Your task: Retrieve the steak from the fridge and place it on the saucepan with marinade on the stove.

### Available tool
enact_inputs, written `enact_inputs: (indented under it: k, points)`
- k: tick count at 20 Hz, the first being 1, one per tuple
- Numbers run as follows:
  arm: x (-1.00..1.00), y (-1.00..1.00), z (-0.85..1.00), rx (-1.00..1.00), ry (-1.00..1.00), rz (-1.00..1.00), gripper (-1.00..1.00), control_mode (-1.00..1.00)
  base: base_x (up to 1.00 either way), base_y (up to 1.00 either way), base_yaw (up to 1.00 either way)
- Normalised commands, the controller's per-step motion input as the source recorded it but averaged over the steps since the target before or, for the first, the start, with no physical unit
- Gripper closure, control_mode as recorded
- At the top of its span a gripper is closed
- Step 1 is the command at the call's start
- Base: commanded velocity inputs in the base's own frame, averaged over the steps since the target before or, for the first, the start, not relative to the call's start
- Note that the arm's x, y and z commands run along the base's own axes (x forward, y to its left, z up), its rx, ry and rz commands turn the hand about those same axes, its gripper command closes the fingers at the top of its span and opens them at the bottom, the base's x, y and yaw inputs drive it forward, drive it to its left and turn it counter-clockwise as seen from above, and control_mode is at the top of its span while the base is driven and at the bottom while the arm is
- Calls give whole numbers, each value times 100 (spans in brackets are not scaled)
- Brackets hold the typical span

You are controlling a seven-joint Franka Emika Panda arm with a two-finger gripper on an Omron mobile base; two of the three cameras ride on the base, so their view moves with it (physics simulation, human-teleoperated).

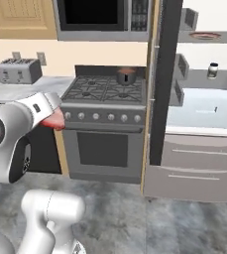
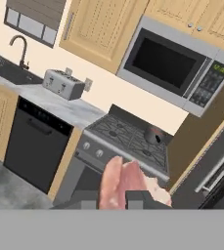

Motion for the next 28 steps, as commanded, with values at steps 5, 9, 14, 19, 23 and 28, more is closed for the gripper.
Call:
enact_inputs:
  k: [5, 9, 14, 19, 23, 28]
  points:
    - [0, 0, 0, 0, 0, 0, 100, 100, 95, 28, -11]
    - [0, 0, 0, 0, 0, 0, 100, 100, 100, 1, -9]
    - [0, 0, 0, 0, 0, 0, 100, 100, 100, 0, -5]
    - [0, 0, 0, 0, 0, 0, 100, 100, 100, 2, -5]
    - [0, 0, 0, 0, 0, 0, 100, 100, 100, 0, -5]
    - [0, 0, 0, 0, 0, 0, 100, 100, 100, 0, -4]
